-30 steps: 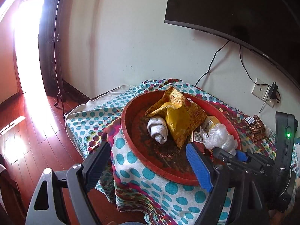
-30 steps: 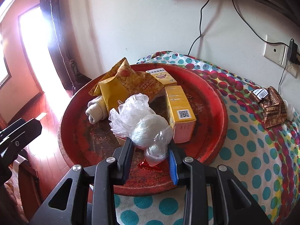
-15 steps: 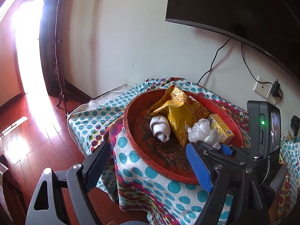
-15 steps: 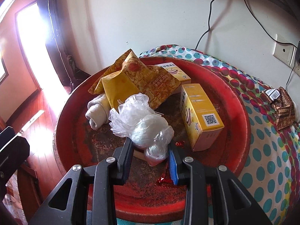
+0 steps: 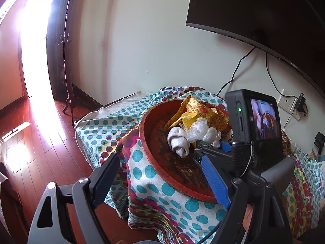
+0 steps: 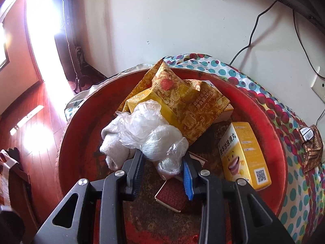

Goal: Organize objects
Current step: 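Carry the plastic-wrapped white ball with the right gripper into the tray and release, then reach the left gripper to the brown chocolate bag and grasp it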

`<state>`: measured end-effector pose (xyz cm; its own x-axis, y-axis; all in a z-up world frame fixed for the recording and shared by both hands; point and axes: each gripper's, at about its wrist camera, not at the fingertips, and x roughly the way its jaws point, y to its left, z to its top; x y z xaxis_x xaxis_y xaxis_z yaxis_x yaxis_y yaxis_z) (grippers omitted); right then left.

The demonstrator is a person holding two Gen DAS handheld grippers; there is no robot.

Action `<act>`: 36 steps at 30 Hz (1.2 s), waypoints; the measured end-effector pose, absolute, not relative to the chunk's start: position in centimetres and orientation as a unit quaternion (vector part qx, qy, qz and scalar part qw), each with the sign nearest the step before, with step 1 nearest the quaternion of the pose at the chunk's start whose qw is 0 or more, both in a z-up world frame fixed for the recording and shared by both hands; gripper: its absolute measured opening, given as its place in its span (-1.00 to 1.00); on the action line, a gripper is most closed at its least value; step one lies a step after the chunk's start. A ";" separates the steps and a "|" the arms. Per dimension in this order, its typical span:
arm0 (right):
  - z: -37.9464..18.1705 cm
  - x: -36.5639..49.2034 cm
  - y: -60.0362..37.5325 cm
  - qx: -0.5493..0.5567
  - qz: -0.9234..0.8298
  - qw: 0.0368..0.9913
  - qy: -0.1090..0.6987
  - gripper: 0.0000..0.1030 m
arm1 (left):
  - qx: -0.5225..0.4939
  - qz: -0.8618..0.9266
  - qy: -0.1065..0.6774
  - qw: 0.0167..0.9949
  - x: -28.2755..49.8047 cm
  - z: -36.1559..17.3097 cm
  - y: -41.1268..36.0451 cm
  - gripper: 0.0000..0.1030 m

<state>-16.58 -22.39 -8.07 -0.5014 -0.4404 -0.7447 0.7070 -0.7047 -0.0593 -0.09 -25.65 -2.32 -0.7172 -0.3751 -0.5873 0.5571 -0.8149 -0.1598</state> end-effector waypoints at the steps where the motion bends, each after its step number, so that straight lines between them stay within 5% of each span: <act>1: -8.1 -17.0 -22.7 0.372 -0.846 0.337 0.181 -0.38 | 0.277 -0.911 0.166 0.255 -0.2 -2.4 -25.7 0.65; 9: -8.6 -17.5 -22.5 0.402 -0.832 0.344 0.166 -0.31 | 0.281 -0.912 0.163 0.252 -0.5 -2.6 -25.6 0.65; 12: -8.3 -16.8 -21.4 0.395 -0.834 0.356 0.147 0.20 | 0.278 -0.914 0.162 0.248 -0.4 -2.3 -25.3 0.65; 13: -8.1 -16.5 -20.8 0.388 -0.839 0.354 0.139 0.64 | 0.276 -0.915 0.160 0.248 -0.4 -2.1 -25.1 0.65; 14: -7.7 -16.4 -20.3 0.379 -0.848 0.344 0.134 0.85 | 0.272 -0.916 0.158 0.250 -0.2 -2.0 -25.0 0.65; 17: -6.7 -16.7 -18.7 0.373 -0.856 0.341 0.108 0.97 | 0.269 -0.918 0.158 0.246 -0.2 -1.7 -24.7 0.65; 25: -3.5 -18.7 -12.7 0.351 -0.883 0.304 0.067 1.00 | 0.273 -0.920 0.144 0.242 -0.4 -1.8 -23.7 0.65; 36: -6.0 -25.5 1.7 0.378 -0.910 0.161 0.056 1.00 | 0.292 -0.926 0.107 0.216 -1.5 -2.7 -20.8 0.65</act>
<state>-25.47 1.72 -5.97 -0.6628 -0.2507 -0.7056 0.3355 -0.9419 0.0196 -1.49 -20.78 -2.67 -0.7361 -0.3368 -0.5872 0.4615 -0.8843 -0.0713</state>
